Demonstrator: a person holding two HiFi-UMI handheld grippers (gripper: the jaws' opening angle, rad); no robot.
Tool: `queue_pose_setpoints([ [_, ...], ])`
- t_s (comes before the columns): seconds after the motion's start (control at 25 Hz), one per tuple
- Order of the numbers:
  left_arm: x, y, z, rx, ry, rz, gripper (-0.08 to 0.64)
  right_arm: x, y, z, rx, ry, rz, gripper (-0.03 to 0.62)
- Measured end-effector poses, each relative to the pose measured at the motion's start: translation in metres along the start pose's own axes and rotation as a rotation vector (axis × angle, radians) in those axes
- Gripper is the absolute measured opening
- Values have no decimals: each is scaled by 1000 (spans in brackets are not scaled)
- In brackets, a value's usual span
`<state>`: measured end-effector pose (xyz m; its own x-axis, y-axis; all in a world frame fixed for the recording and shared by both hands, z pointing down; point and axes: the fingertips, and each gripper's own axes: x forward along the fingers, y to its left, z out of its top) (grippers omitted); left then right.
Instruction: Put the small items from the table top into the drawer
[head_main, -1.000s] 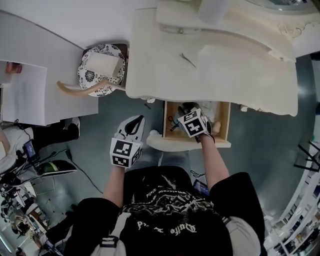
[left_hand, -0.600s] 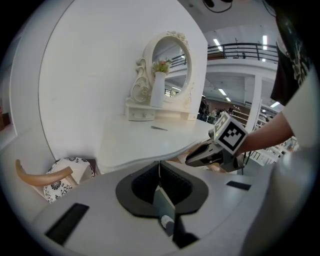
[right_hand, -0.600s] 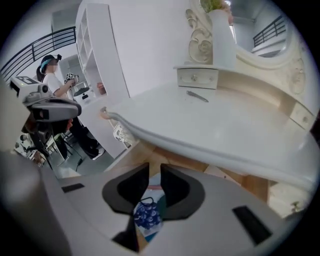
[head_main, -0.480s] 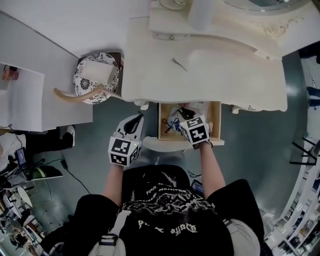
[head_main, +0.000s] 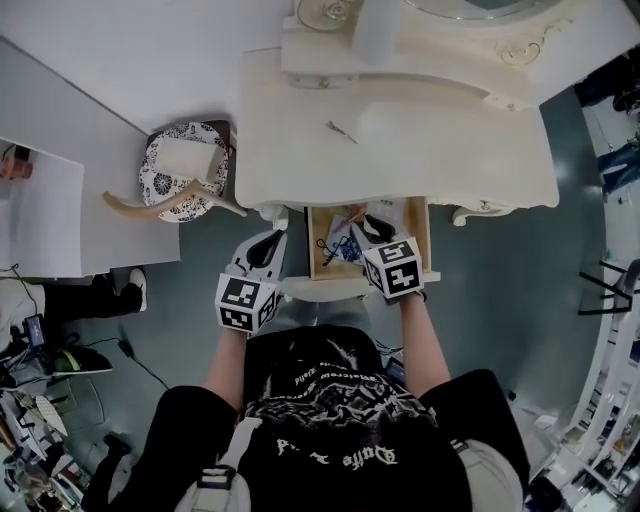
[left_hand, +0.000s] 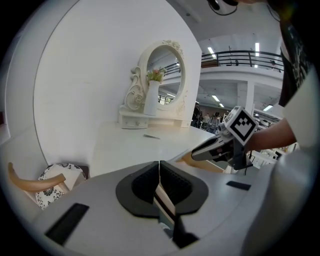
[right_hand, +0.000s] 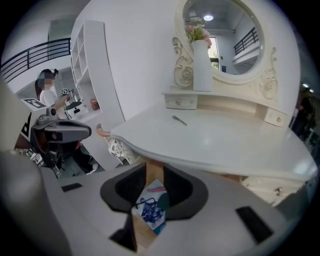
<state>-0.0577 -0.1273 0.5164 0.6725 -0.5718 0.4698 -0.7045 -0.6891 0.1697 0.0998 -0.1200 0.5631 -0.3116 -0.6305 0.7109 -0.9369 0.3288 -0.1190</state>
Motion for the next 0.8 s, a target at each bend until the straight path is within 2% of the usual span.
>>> queue_pose_setpoints([
  [0.32, -7, -8, 5, 8, -31, -23, 20, -30, 0, -1, 22, -48, -56, 113],
  [0.48, -8, -12, 7, 9, -45, -36, 20, -45, -1, 0, 27, -80, -86, 87],
  [0.64, -9, -18, 12, 23, -66, -50, 20, -51, 3, -3, 36, -78, -63, 79],
  [0.8, -10, -23, 16, 34, -83, -62, 20, -59, 2, -3, 36, -111, -107, 32],
])
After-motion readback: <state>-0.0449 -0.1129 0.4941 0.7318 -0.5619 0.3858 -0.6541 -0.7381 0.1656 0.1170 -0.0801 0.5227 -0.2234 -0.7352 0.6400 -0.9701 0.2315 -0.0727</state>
